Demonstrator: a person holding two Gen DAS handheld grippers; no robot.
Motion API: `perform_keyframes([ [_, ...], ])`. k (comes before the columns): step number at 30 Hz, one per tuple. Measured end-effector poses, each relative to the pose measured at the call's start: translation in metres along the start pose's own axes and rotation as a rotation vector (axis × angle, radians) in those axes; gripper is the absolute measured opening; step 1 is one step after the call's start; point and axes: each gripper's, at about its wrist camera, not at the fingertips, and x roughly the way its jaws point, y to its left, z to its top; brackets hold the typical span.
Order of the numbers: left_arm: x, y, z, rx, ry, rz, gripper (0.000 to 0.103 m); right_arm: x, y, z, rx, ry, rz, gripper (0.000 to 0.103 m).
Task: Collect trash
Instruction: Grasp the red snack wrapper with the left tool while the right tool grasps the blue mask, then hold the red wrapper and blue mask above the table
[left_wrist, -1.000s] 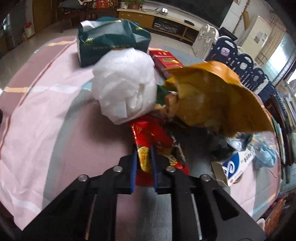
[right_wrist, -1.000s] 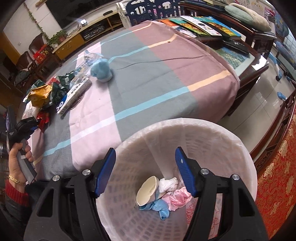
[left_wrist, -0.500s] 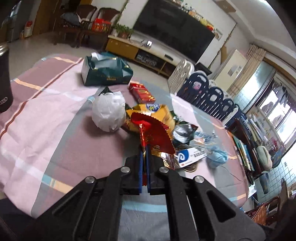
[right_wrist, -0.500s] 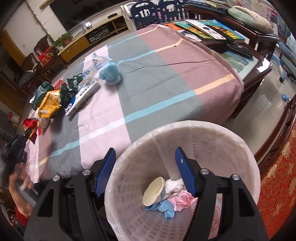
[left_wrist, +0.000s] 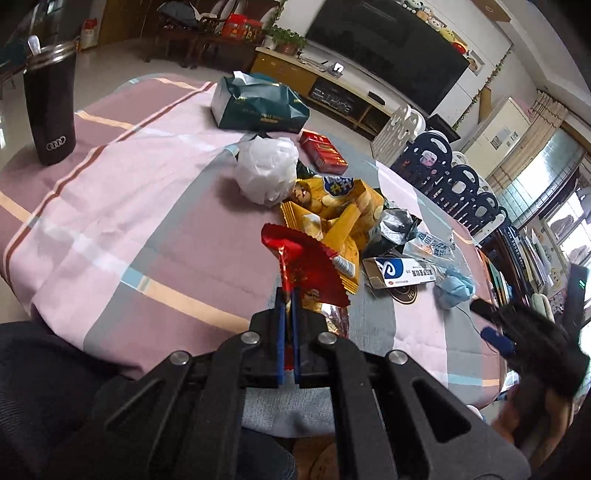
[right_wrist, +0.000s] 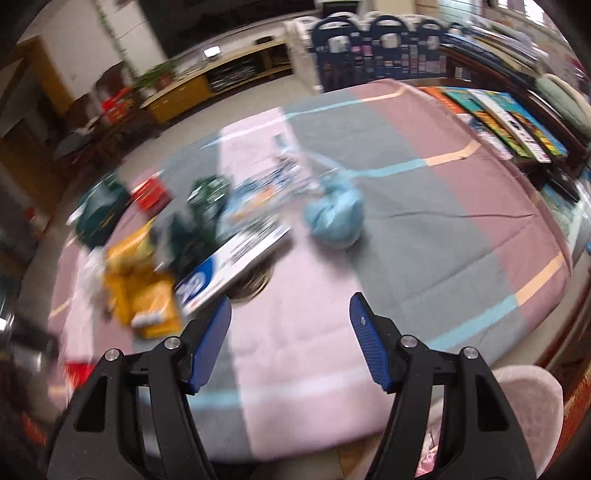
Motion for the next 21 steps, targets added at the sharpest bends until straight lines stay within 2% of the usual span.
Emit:
perform_keyframes([
  [4,0.004,-0.003,-0.001,0.017,0.008,-0.006,0.004,0.038,-0.016,0.037,0.054,0.000,-0.077,0.066],
  [6,0.005,-0.005,-0.001,0.026,0.012,-0.005,0.004,0.057,-0.019,0.048,0.035,0.015,-0.146,0.066],
  [8,0.006,-0.005,-0.001,0.028,0.014,-0.003,0.004,0.074,-0.019,0.052,-0.004,0.038,-0.177,0.065],
  [9,0.006,-0.005,-0.002,0.028,0.016,-0.003,0.004,0.079,-0.020,0.052,-0.017,0.046,-0.178,0.060],
  [10,0.007,-0.005,-0.002,0.028,0.016,-0.002,0.004,0.083,-0.020,0.050,-0.031,0.058,-0.163,0.036],
  [11,0.006,-0.005,-0.002,0.029,0.016,-0.001,0.004,0.083,-0.021,0.047,-0.041,0.075,-0.146,0.021],
  [14,0.007,-0.007,-0.002,0.037,0.019,0.004,0.004,0.067,-0.021,0.029,-0.067,0.072,-0.097,0.016],
  [17,0.008,-0.010,-0.003,0.048,0.018,0.016,0.004,0.042,-0.020,0.001,-0.102,0.076,-0.057,0.016],
  [21,0.008,-0.011,-0.004,0.054,0.020,0.031,0.004,0.006,-0.032,-0.041,-0.086,0.088,0.014,0.016],
])
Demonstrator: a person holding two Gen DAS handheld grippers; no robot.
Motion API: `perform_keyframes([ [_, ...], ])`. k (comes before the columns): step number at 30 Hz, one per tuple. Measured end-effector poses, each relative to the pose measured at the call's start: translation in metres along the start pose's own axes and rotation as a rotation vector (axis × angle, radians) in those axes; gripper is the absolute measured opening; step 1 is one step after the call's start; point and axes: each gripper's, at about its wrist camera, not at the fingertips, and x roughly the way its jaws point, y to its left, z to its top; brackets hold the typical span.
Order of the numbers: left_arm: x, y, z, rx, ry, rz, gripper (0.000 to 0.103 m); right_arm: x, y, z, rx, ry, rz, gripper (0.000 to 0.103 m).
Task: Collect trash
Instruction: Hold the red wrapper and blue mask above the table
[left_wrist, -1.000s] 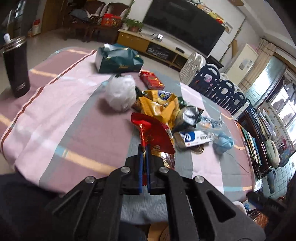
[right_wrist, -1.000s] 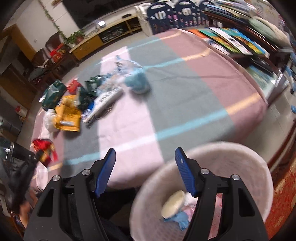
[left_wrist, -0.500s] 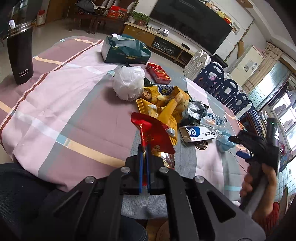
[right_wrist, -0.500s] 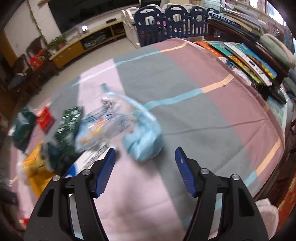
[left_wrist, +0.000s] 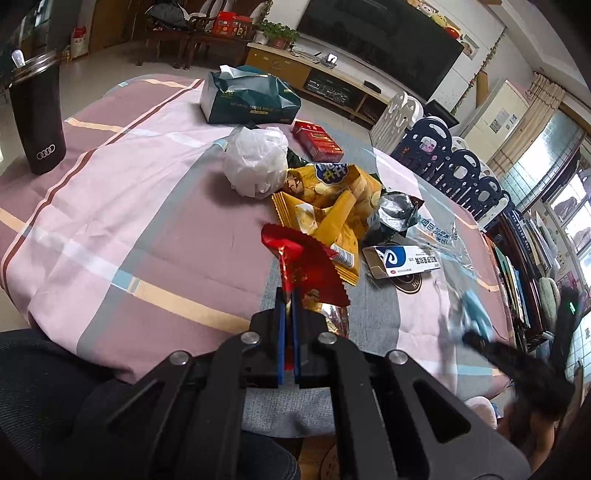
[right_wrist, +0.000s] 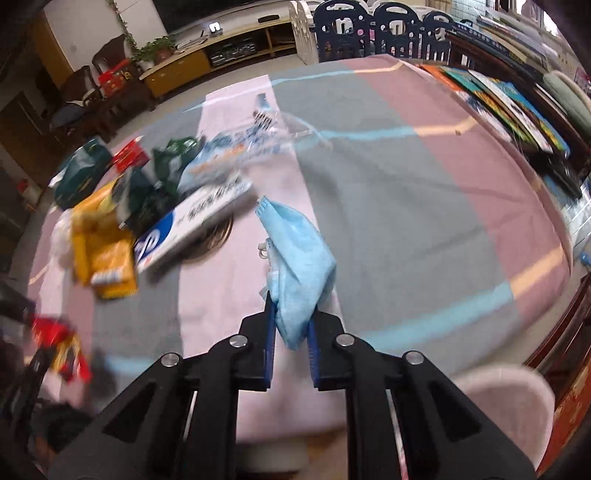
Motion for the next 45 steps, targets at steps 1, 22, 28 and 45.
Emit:
perform_keyframes([
  [1,0.000,-0.001,0.000,0.001,0.002,0.002,0.004,-0.009,-0.004,-0.012,0.012,-0.002,0.017,0.016],
  [22,0.013,-0.003,-0.001,0.010,0.072,-0.010,0.004,-0.054,0.029,-0.056,-0.084,-0.011,0.054,0.016],
  [28,0.013,-0.003,-0.001,0.010,0.072,-0.011,0.004,-0.051,0.031,-0.060,-0.086,0.001,0.056,0.016],
  [45,0.013,-0.003,-0.001,0.009,0.071,-0.012,0.004,-0.042,0.035,-0.066,-0.104,0.021,0.042,0.016],
])
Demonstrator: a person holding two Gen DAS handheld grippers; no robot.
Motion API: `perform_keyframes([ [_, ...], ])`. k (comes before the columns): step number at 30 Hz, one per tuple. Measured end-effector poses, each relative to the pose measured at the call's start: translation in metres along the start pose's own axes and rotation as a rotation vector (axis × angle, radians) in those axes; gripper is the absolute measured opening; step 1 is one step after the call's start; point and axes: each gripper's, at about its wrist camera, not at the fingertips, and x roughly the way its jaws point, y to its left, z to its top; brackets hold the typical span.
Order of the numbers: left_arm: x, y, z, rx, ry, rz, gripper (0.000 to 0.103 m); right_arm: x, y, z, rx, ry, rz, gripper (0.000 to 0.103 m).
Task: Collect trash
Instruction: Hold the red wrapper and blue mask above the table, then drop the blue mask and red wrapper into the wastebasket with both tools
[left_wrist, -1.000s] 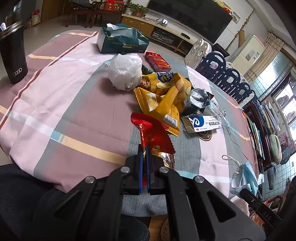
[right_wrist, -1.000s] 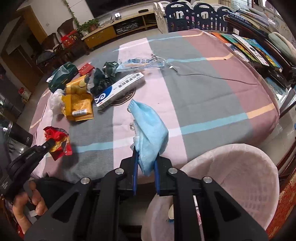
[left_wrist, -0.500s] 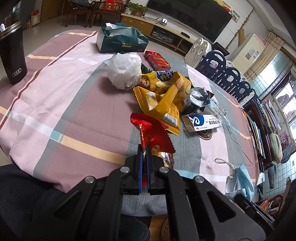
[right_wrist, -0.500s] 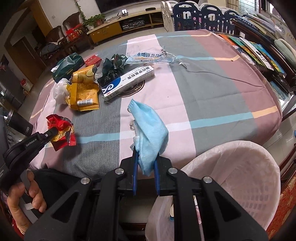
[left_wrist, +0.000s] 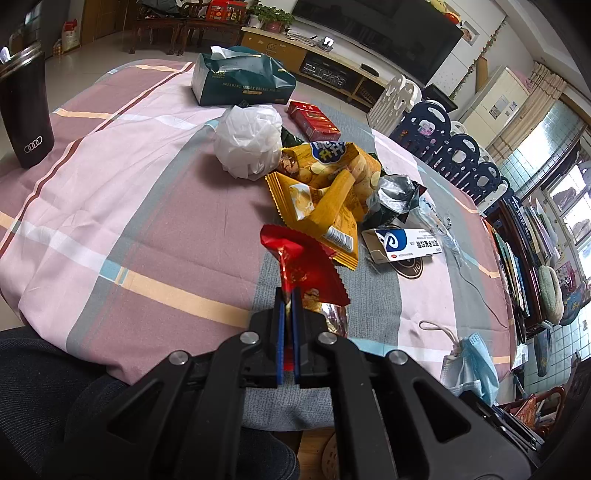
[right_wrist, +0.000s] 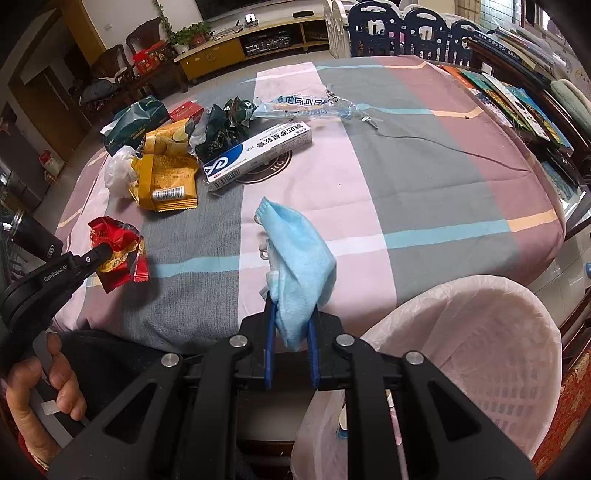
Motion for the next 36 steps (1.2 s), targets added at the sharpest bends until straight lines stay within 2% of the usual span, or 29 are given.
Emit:
perform_keyframes([
  [15,0.000,0.000,0.000,0.000,-0.001,0.000,0.004,-0.004,-0.007,0.001,0.027,-0.011,0.008,0.016],
  [20,-0.002,0.001,0.001,-0.006,-0.008,-0.017,0.004,-0.034,-0.011,0.007,0.022,-0.062,0.032,0.016],
  [24,-0.015,0.001,0.002,0.002,-0.059,-0.167,0.004,-0.075,-0.033,0.001,0.023,-0.124,0.026,0.016],
  [27,-0.027,0.000,0.000,0.007,-0.065,-0.260,0.004,-0.097,-0.056,-0.016,0.025,-0.133,-0.009,0.016],
  [30,-0.035,-0.012,-0.009,0.031,-0.029,-0.341,0.004,-0.096,-0.080,-0.041,0.028,-0.083,-0.075,0.016],
  [33,-0.044,-0.041,-0.024,0.120,0.011,-0.411,0.004,-0.072,-0.107,-0.069,0.099,0.041,-0.104,0.016],
  [36,-0.053,-0.081,-0.041,0.259,0.054,-0.484,0.004,-0.043,-0.133,-0.090,0.258,0.193,-0.071,0.044],
])
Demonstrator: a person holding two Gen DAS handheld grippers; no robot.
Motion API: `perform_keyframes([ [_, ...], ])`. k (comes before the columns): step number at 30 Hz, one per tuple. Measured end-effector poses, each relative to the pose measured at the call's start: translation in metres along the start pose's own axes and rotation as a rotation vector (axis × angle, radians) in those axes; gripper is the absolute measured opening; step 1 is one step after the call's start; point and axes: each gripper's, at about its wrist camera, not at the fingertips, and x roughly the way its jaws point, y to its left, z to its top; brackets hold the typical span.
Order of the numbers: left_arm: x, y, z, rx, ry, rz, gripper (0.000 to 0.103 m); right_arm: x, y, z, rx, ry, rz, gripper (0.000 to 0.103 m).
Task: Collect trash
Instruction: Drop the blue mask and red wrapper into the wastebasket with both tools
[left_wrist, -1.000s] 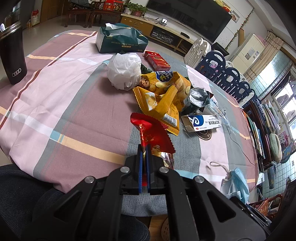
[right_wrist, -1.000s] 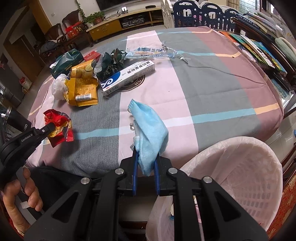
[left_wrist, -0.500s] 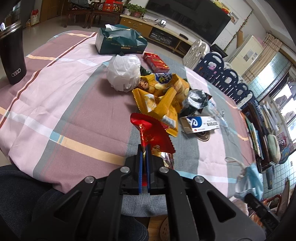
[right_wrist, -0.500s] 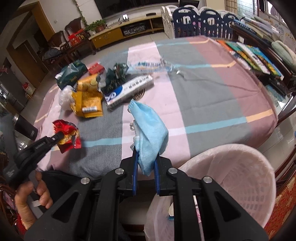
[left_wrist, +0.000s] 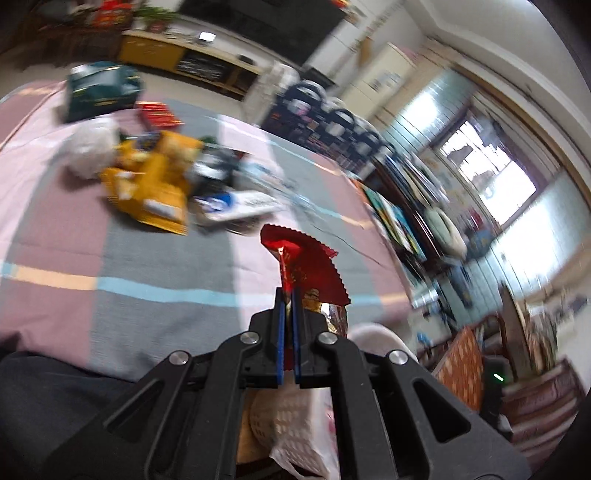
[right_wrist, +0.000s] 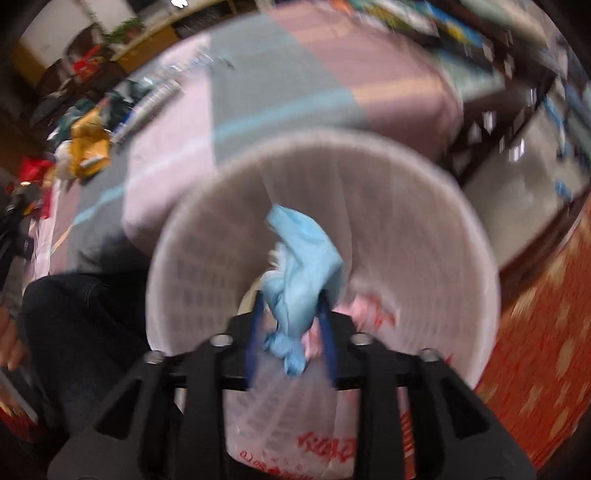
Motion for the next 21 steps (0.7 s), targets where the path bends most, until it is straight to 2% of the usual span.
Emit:
perform_keyframes([
  [1,0.004,-0.014,-0.004,0.039,0.025,-0.033,0.004,0.004,-0.010,0.000,0.073,0.020,0.039,0.053],
  [3,0.013,-0.043,-0.015,0.124,0.080,-0.100,0.004,-0.005,-0.027,0.003,0.183,-0.020,0.081,0.056],
  [6,0.032,-0.087,-0.038,0.265,0.176,-0.196,0.004,-0.040,-0.048,0.011,0.289,-0.178,0.027,0.062],
  [7,0.039,-0.101,-0.049,0.309,0.212,-0.229,0.004,-0.055,-0.056,0.014,0.319,-0.239,0.010,0.068],
  [9,0.054,-0.126,-0.070,0.396,0.295,-0.297,0.004,-0.073,-0.069,0.019,0.353,-0.314,-0.009,0.070],
  [11,0.066,-0.146,-0.092,0.502,0.363,-0.321,0.011,-0.085,-0.075,0.023,0.359,-0.354,-0.038,0.071],
  [12,0.070,-0.153,-0.101,0.555,0.380,-0.305,0.028,-0.087,-0.079,0.026,0.356,-0.361,-0.051,0.071],
  [13,0.073,-0.157,-0.108,0.599,0.385,-0.280,0.050,-0.088,-0.080,0.028,0.356,-0.367,-0.059,0.071],
  [14,0.073,-0.157,-0.113,0.637,0.374,-0.245,0.057,-0.088,-0.084,0.029,0.359,-0.368,-0.060,0.071],
  [16,0.071,-0.149,-0.108,0.662,0.328,-0.172,0.067,-0.083,-0.084,0.028,0.362,-0.357,-0.056,0.071],
  [18,0.066,-0.127,-0.085,0.608,0.261,-0.070,0.071,-0.076,-0.084,0.028,0.355,-0.338,-0.052,0.071],
  [19,0.060,-0.113,-0.070,0.556,0.214,-0.020,0.072,-0.073,-0.081,0.028,0.350,-0.331,-0.052,0.071],
  [21,0.047,-0.060,-0.025,0.374,0.099,0.137,0.075,-0.066,-0.075,0.028,0.335,-0.315,-0.055,0.071],
])
